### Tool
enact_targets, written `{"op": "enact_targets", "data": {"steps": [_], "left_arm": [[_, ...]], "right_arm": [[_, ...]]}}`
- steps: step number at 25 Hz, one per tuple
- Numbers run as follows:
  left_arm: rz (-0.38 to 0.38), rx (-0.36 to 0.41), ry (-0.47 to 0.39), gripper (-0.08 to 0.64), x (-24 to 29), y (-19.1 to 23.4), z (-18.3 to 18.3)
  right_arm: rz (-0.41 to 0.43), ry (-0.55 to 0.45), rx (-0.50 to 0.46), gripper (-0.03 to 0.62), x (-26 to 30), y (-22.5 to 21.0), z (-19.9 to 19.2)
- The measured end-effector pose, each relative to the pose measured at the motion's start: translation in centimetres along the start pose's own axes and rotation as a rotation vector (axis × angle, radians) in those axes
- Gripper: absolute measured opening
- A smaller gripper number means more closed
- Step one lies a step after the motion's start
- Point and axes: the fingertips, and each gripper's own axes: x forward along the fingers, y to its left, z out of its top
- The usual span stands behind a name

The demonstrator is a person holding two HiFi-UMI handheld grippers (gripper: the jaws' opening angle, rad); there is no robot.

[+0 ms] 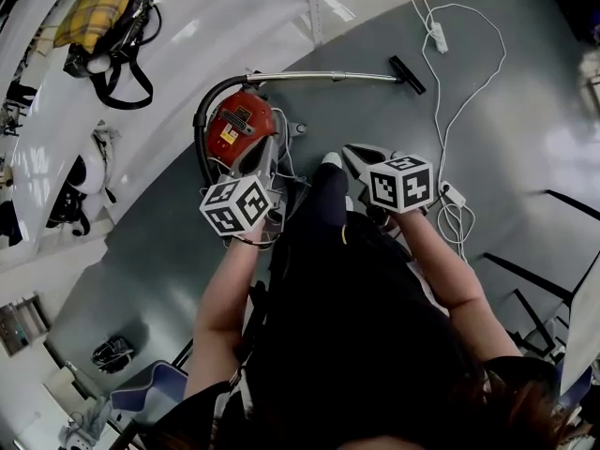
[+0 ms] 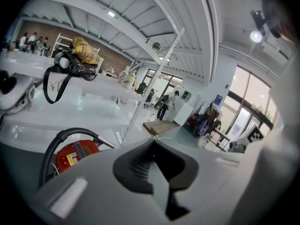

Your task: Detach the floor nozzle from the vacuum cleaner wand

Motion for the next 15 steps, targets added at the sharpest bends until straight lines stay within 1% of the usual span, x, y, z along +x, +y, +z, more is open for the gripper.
{"op": "enact_targets", "data": {"steps": [2, 5, 8, 10, 13, 15], "left_arm": [[0.001, 0.021, -0.007, 0.011, 0.1, 0.2, 0.4], [0.015, 0.007, -0.032, 0.011, 0.3, 1.0, 0.8], [0.057, -0.044, -0.064, 0.011, 0.3, 2.5, 1.1], [0.083, -0.075, -0.065, 0.011, 0.3, 3.3, 0.9], [0.131, -0.076, -0.053, 0.011, 0.1, 4.7, 0.5], [0.16, -0.057, -0.056, 0.011, 0.0, 5.7, 0.7]], "right_arm": [[0.009, 0.004, 0.002, -0.003, 0.6, -0.3, 0.3], [0.028, 0.027, -0.007, -0.003, 1.9, -0.3, 0.7], [0.051, 0.059, -0.023, -0.003, 3.2, 0.1, 1.1], [0.065, 0.079, -0.036, -0.003, 4.0, 0.4, 1.2], [0.083, 0.104, -0.05, -0.003, 5.3, 0.7, 1.5], [0.095, 0.115, -0.056, -0.003, 6.4, 0.9, 1.8]]}}
